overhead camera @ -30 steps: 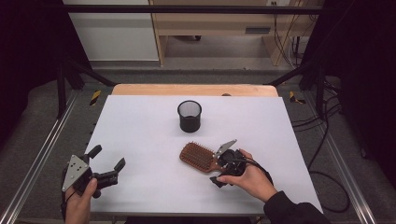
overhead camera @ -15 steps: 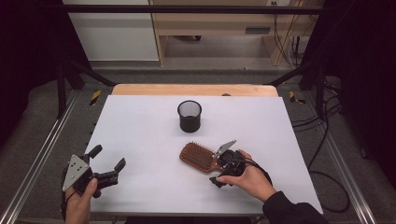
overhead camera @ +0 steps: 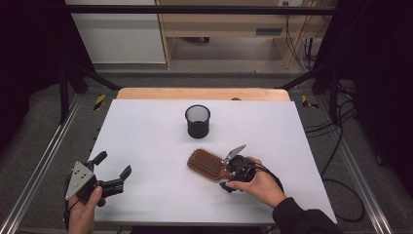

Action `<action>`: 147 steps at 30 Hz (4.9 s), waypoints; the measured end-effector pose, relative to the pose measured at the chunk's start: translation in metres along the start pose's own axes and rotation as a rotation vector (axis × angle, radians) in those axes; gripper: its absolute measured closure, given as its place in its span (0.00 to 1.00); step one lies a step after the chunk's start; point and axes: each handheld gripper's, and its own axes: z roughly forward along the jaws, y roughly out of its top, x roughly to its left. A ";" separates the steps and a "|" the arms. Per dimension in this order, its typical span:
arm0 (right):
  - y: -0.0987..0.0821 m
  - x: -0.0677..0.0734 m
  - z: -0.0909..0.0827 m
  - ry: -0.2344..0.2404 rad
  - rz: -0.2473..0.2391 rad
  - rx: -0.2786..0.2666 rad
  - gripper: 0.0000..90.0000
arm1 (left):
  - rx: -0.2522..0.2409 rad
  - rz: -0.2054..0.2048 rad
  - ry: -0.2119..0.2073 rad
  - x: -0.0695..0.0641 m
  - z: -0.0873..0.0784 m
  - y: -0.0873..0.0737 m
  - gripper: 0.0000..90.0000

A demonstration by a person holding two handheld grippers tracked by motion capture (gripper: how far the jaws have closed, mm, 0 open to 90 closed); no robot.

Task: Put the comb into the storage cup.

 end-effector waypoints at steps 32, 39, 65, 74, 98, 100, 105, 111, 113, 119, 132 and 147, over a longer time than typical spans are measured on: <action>0.011 -0.004 -0.001 -0.009 -0.066 0.115 0.76 | 0.002 0.009 -0.010 0.000 0.001 0.000 0.03; 0.019 -0.003 0.002 -0.016 -0.074 0.177 0.76 | 0.004 0.015 -0.008 -0.001 0.001 0.001 0.03; 0.002 0.007 -0.023 -0.075 -0.063 -0.092 0.81 | -0.014 -0.016 0.001 0.001 0.000 0.002 0.03; -0.005 0.003 -0.040 -0.085 -0.011 -0.287 0.81 | -0.007 -0.085 -0.001 0.001 0.005 0.000 0.03; -0.005 0.013 -0.053 -0.084 0.022 -0.560 0.81 | -0.028 -0.209 -0.223 -0.054 0.068 0.042 0.04; -0.003 0.015 -0.053 -0.080 0.029 -0.571 0.81 | -0.021 -0.208 -0.243 -0.062 0.075 0.046 0.04; 0.001 0.016 -0.052 -0.071 0.024 -0.589 0.81 | -0.028 -0.208 -0.279 -0.074 0.087 0.059 0.04; 0.003 0.019 -0.054 -0.073 0.025 -0.615 0.81 | -0.019 -0.222 -0.319 -0.084 0.094 0.069 0.04; 0.004 0.019 -0.054 -0.072 0.022 -0.621 0.81 | -0.023 -0.215 -0.331 -0.088 0.094 0.074 0.04; 0.009 0.021 -0.057 -0.074 0.025 -0.654 0.81 | -0.021 -0.199 -0.361 -0.099 0.098 0.090 0.04; 0.010 0.029 -0.061 -0.102 0.005 -0.726 0.81 | -0.012 -0.195 -0.353 -0.119 0.105 0.100 0.03; 0.011 0.034 -0.055 -0.104 -0.013 -0.728 0.81 | 0.000 -0.305 -0.388 -0.123 0.122 0.117 0.05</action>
